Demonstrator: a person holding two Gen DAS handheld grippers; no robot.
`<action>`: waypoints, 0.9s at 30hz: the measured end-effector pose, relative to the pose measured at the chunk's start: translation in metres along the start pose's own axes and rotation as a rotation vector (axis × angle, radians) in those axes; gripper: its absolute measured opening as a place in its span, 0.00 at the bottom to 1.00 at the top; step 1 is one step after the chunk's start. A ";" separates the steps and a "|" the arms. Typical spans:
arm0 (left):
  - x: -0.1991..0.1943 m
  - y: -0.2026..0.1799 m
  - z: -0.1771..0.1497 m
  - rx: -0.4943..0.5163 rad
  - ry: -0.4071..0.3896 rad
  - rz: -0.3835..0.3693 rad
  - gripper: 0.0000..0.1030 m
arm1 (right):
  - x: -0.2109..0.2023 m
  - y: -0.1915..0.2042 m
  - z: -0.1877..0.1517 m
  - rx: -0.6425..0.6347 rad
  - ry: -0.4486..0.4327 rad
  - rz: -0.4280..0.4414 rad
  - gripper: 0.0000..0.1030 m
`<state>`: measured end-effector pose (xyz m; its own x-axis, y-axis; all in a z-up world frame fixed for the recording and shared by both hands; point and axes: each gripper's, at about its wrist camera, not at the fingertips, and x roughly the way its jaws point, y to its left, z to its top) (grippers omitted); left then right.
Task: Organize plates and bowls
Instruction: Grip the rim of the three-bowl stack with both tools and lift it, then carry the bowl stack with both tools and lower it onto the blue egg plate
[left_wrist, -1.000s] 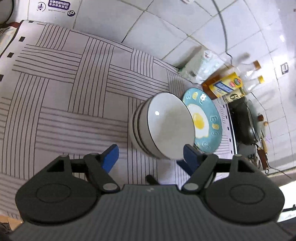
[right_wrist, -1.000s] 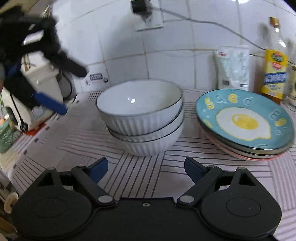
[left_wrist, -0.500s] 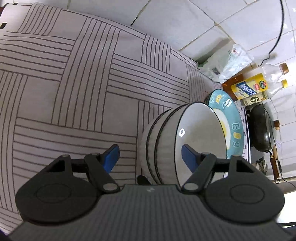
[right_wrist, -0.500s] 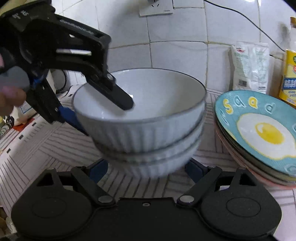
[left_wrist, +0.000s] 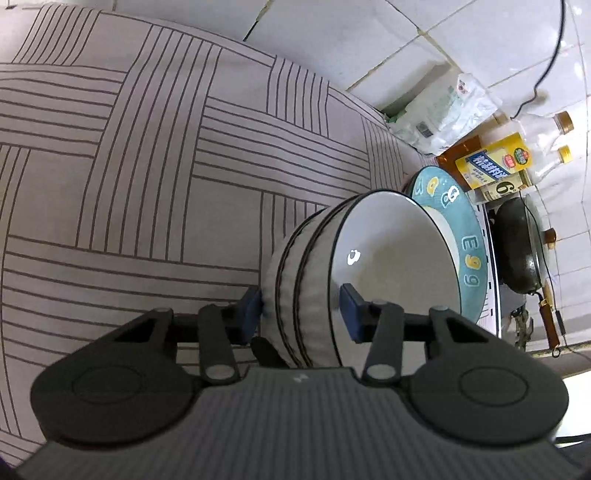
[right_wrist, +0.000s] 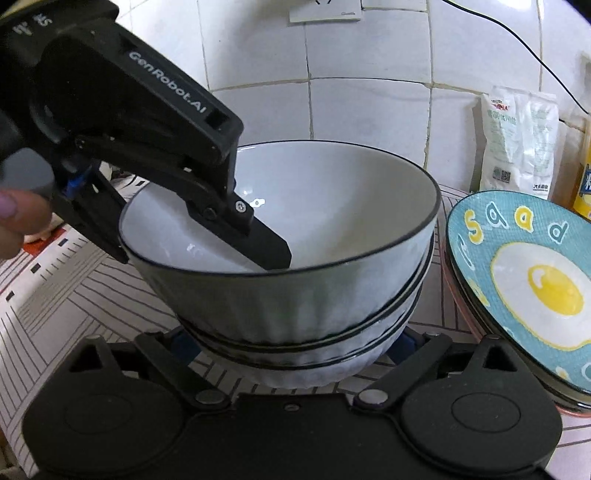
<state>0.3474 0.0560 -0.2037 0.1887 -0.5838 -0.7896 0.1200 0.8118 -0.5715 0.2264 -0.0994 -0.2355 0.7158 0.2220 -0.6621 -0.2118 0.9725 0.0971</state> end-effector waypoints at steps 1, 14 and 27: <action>-0.001 -0.001 -0.002 0.008 -0.007 0.003 0.43 | 0.000 0.000 0.000 -0.001 0.000 0.002 0.96; -0.027 -0.017 -0.019 0.082 -0.069 0.024 0.43 | -0.026 0.002 -0.008 0.035 -0.079 0.038 0.96; -0.052 -0.076 -0.011 0.171 -0.115 -0.062 0.42 | -0.085 -0.011 0.015 0.038 -0.179 -0.050 0.95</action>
<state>0.3181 0.0247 -0.1222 0.2843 -0.6351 -0.7182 0.2964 0.7706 -0.5642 0.1781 -0.1282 -0.1693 0.8327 0.1789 -0.5241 -0.1498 0.9839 0.0978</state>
